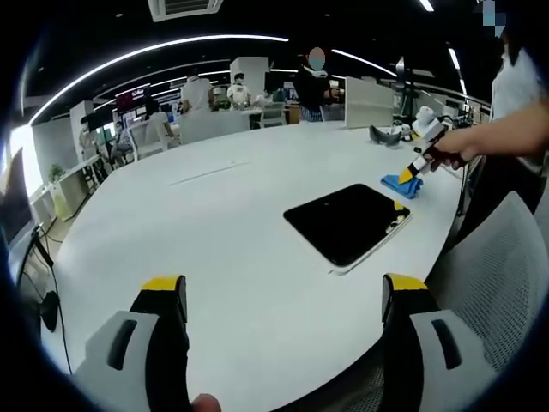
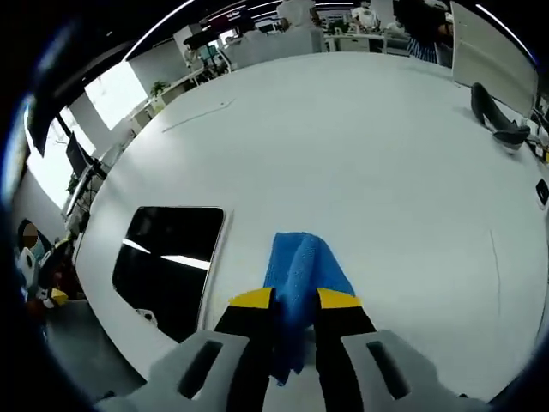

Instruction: Wipe the mirror surface with the cleaning cloth until all visible marks leave the cleaned area.

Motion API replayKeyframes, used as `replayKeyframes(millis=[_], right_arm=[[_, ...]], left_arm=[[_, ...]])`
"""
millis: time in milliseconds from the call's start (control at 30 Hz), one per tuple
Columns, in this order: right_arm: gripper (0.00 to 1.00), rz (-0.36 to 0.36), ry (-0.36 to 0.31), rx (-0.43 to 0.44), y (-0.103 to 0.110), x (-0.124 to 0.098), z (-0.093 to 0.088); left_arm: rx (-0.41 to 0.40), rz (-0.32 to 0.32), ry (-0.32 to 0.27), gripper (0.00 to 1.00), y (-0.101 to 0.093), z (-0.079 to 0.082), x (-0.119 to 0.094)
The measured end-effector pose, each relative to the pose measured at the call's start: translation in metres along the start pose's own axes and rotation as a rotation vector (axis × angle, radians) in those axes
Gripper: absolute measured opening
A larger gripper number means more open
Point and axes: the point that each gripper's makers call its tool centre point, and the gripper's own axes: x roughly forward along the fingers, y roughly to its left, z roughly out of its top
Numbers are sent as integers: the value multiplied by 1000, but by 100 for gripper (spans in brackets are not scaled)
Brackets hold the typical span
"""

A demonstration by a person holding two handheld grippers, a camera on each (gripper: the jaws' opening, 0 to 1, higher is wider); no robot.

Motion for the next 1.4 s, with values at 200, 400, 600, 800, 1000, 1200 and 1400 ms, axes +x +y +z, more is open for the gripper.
replayKeyframes(millis=[200,400,600,800,1000,1200,1400], right_arm=[[2,-8,34,-17,6,5,-4],[1,2,39,45,2,6,-2],[1,-21,36,42,5,6,-3],[1,-57,67,19,5,7,-3],[1,-42,76,128,3,6,-1],[1,-24,59,141,12,1,20],[1,14,46,127,38,3,36]], left_arm=[[6,5,2,92,1,-1,0],[8,8,7,92,1,-1,0],[26,33,-37,97,4,6,0],[54,39,18,99,5,-4,2],[9,26,10,99,4,-2,1],[6,25,11,99,3,-2,1],[15,33,15,99,4,-3,1]])
